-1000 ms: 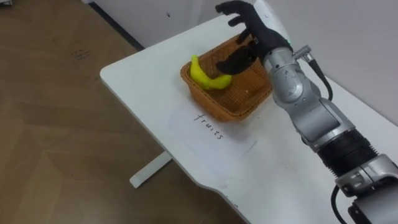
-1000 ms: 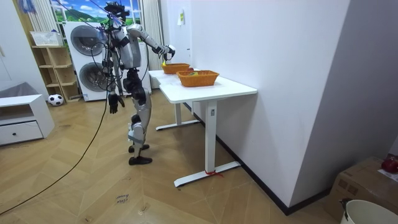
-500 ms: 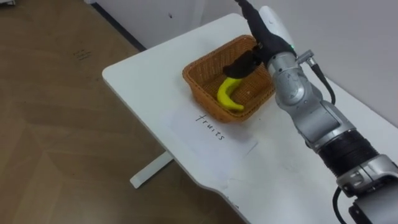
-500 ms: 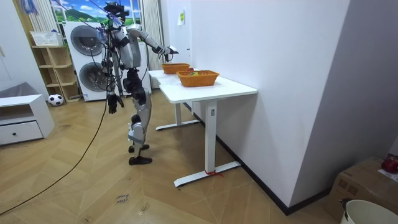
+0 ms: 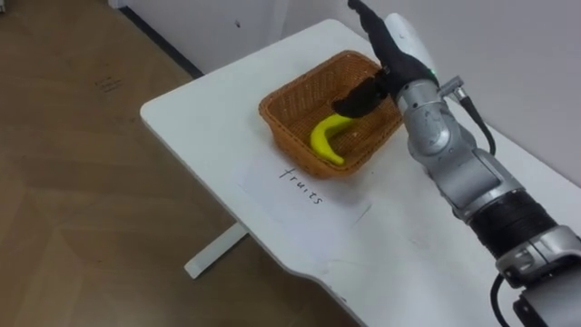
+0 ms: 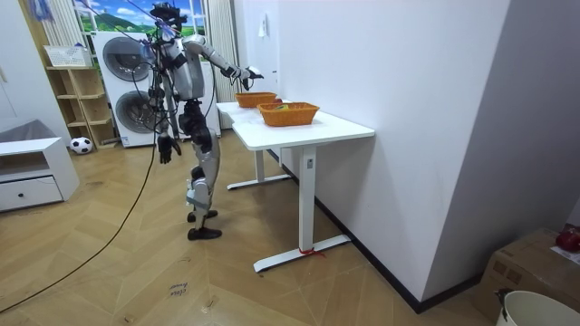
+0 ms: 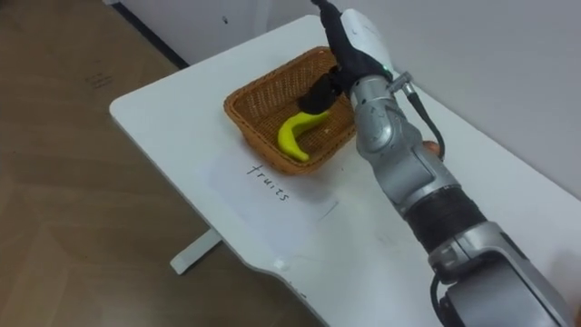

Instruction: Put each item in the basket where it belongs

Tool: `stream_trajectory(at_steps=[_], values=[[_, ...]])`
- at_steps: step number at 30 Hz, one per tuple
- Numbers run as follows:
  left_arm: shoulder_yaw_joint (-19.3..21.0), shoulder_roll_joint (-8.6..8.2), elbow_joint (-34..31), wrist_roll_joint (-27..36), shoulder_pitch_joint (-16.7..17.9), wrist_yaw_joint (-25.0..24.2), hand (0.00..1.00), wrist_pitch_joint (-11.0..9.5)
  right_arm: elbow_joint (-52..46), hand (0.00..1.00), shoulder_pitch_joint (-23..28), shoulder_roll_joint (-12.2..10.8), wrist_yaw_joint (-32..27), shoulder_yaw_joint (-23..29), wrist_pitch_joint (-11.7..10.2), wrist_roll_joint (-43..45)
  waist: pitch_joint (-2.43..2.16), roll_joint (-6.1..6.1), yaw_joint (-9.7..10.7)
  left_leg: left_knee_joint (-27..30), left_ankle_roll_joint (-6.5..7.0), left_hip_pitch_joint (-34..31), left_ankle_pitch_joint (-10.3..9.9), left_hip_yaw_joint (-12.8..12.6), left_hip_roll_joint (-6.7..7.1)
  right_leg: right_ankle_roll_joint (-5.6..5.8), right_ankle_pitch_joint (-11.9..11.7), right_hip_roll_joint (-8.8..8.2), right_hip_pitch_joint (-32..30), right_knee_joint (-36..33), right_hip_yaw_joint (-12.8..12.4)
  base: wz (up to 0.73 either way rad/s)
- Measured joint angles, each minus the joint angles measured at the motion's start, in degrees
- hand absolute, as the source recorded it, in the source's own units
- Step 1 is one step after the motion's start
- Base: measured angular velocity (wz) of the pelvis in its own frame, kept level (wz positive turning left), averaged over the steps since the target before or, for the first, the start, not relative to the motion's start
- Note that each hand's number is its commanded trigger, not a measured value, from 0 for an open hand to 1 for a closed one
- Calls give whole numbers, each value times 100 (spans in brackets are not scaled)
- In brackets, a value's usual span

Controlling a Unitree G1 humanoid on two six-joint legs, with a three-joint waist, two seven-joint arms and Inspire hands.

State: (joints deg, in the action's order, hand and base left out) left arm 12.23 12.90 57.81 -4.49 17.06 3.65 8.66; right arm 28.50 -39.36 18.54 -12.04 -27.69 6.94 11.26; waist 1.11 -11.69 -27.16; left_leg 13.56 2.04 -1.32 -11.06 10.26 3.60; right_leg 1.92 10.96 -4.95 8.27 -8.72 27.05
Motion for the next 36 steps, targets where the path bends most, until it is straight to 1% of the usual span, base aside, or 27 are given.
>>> stream_trajectory(at_steps=[2,5,6,8,9,10,12,13,15,17,18,20,21,23,26,27,31,32,34,36], values=[[-14,-8,-41,-5,-21,13,0,0,0,0,-5,0,-1,12,-15,-1,16,23,41,7,0,-3,0,-14,2,0,0,5,-2,1,-28,-3],[-12,-9,-42,-11,-86,70,0,-1,0,0,-5,0,-1,29,-15,-1,22,78,106,-1,3,-7,-2,-38,2,0,0,2,-12,2,-38,-7],[-12,-11,-42,-11,-95,73,0,-1,0,0,-5,0,-1,39,-15,-1,21,89,124,-3,6,-7,-4,-46,2,0,0,1,-15,2,-46,-8],[-24,-44,-39,-10,-114,77,0,1,-6,0,-6,-2,-1,143,-16,-60,6,164,158,-17,15,3,-9,-107,-2,0,0,-2,-43,1,-155,-18],[-76,-60,-28,-7,-114,88,0,5,-12,0,-9,-9,-1,244,-16,-302,1,202,178,-20,17,10,-9,-162,-3,0,0,-5,-44,1,-181,-16],[-95,-68,-24,-7,-114,98,0,7,-12,0,-10,-9,-1,295,-16,-428,-5,213,182,-22,20,13,-7,-171,-3,0,0,-7,-44,0,-183,-9],[-126,-71,6,-8,-151,139,0,12,-13,0,-11,-8,-1,484,-15,-760,-3,235,234,-29,25,14,-4,-202,-12,0,0,-7,-57,1,-190,-5],[-126,-75,6,-9,-165,215,0,14,-34,0,-11,-8,-1,596,-15,-913,-17,228,292,-26,26,7,-2,-213,-18,0,0,-3,-87,2,-203,0],[-132,-89,6,-10,-180,304,0,18,-112,0,-11,-9,-45,744,-15,-1159,-23,247,458,10,33,17,7,-235,-18,0,0,-5,-68,2,-220,0],[-140,-100,1,-6,-197,357,0,19,-191,0,-11,-9,-73,899,-15,-1413,-13,293,576,7,34,19,7,-252,-17,-1,0,-7,-63,2,-244,-2],[-140,-105,-5,-3,-220,370,0,18,-276,0,-11,-9,-149,974,-16,-1591,-32,290,657,3,34,11,7,-269,-18,0,0,-9,-64,2,-262,-6],[-136,-118,-45,-3,-255,383,0,16,-382,0,-11,-13,-227,1121,-32,-1826,-11,368,743,-5,36,31,6,-301,-21,0,-1,-9,-64,1,-302,-9],[-128,-147,-46,-5,-324,447,0,15,-425,0,-11,-12,-270,1235,-81,-1961,-22,393,804,-6,36,30,6,-304,-21,1,-1,-11,-71,-5,-306,-8],[-129,-201,-46,-4,-438,496,0,1,-439,0,-13,-12,-343,1411,-145,-2190,-37,430,830,-25,37,43,6,-329,-22,1,-1,-11,-82,-6,-331,-9],[-135,-285,-49,37,-528,535,0,-7,-438,0,-13,-11,-480,1571,-148,-2445,-44,484,868,-83,39,80,8,-387,-44,1,-2,-6,-84,-6,-346,-10],[-141,-316,-54,54,-528,570,0,-4,-435,0,-13,-11,-532,1596,-148,-2496,-48,487,913,-79,38,87,8,-388,-52,1,-2,2,-84,-6,-349,0],[-193,-355,-54,51,-483,576,0,12,-433,0,-13,-3,-659,1613,-148,-2654,-44,505,1002,-78,38,110,9,-401,-66,0,-2,16,-97,4,-379,0],[-203,-373,-52,50,-474,581,0,12,-428,0,-13,1,-665,1639,-148,-2669,-46,535,1034,-76,38,110,8,-416,-68,0,-2,18,-107,4,-423,-3],[-269,-396,-51,51,-459,581,0,11,-425,0,-13,1,-666,1741,-155,-2724,-51,601,1034,-75,38,110,8,-469,-69,0,-2,14,-129,1,-512,-10],[-352,-406,-51,48,-447,580,0,7,-424,0,-13,6,-673,1784,-211,-2786,-47,687,1038,-81,38,112,8,-556,-76,0,-2,10,-160,3,-612,-19]])
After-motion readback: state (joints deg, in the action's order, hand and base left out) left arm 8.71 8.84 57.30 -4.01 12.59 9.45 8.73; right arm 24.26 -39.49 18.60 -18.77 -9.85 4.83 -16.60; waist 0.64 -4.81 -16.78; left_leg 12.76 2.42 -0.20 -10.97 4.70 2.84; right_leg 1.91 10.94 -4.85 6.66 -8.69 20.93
